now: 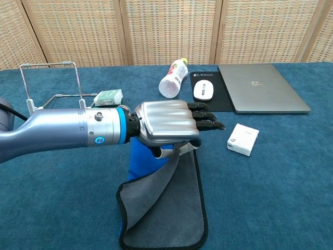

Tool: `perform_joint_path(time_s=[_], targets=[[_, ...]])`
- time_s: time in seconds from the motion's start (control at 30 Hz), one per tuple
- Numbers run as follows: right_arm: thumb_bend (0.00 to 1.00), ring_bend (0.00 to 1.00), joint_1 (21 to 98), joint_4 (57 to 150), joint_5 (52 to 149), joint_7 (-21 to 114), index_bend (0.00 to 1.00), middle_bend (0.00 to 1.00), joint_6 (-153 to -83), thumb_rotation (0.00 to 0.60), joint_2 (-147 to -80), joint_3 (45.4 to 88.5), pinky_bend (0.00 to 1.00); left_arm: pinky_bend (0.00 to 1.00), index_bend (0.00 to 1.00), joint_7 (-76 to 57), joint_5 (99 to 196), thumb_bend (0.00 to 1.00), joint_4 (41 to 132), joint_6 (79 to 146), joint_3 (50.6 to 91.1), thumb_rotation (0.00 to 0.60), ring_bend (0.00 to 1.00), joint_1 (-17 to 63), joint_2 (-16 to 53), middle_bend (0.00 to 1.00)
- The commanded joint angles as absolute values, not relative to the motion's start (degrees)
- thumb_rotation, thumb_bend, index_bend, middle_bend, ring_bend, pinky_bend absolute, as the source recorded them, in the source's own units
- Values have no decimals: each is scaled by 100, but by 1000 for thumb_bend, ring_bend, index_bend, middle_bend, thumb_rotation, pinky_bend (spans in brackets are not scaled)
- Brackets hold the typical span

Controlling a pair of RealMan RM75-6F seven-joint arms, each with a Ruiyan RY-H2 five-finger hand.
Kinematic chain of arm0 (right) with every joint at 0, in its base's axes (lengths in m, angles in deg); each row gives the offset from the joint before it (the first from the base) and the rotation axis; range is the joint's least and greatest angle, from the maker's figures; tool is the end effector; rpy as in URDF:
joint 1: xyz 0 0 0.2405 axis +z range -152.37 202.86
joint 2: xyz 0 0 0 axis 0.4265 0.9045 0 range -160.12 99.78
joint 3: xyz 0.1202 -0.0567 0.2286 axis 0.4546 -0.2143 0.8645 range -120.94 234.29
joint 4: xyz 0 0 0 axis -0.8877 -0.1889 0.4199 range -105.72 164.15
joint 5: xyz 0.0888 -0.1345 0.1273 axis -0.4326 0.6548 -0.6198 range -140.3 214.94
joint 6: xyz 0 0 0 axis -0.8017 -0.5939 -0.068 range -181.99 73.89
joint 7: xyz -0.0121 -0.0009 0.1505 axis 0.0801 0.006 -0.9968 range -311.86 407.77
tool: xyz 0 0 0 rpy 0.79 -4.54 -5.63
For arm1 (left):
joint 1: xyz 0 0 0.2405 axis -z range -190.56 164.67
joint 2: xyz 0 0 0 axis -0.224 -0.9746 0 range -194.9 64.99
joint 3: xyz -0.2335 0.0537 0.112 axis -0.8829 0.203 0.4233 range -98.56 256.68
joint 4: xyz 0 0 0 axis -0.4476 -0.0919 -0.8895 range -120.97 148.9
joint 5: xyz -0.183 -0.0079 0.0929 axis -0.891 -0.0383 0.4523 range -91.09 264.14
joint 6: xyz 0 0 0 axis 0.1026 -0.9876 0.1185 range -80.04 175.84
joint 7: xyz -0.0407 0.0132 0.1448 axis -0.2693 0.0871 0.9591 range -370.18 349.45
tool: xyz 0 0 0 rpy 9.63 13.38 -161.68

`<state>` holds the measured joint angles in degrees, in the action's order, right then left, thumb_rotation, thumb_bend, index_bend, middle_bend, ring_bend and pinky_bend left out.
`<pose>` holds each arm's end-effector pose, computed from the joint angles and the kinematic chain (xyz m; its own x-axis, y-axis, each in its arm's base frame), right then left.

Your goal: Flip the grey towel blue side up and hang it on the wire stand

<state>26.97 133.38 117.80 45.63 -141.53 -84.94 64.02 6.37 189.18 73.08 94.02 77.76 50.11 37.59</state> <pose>-0.2981 -0.1837 0.2211 0.3101 0.0953 0.9459 -0.9483 0.1013 0.3007 -0.0509 0.3485 -0.1162 0.7940 -0.2908 0.5338 0.0067 -0.8739 -0.4860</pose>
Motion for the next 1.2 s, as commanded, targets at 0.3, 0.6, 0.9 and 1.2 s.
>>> perform_joint_path(time_s=[0.3, 0.6, 0.9, 1.2], targets=[[0, 0, 2672, 13331, 11872, 4509, 0, 0, -14177, 600, -8467, 6366, 0, 0, 0, 645, 18664, 335, 7459, 9565, 7709, 600, 0, 4997, 3728, 0], [0, 0, 2654, 13367, 11985, 4560, 0, 0, -14198, 600, -8471, 6307, 0, 0, 39, 253, 19096, 322, 8549, 10185, 8174, 600, 0, 4822, 2479, 0], [0, 0, 2585, 13426, 12088, 4568, 0, 0, -14315, 600, -8454, 6265, 0, 0, 299, -619, 19431, 286, 9309, 10794, 8967, 600, 0, 4320, 1512, 0], [0, 0, 2579, 13448, 12143, 4631, 0, 0, -14326, 600, -8473, 6239, 0, 0, 360, -859, 19340, 286, 9394, 10663, 9083, 600, 0, 4143, 1613, 0]])
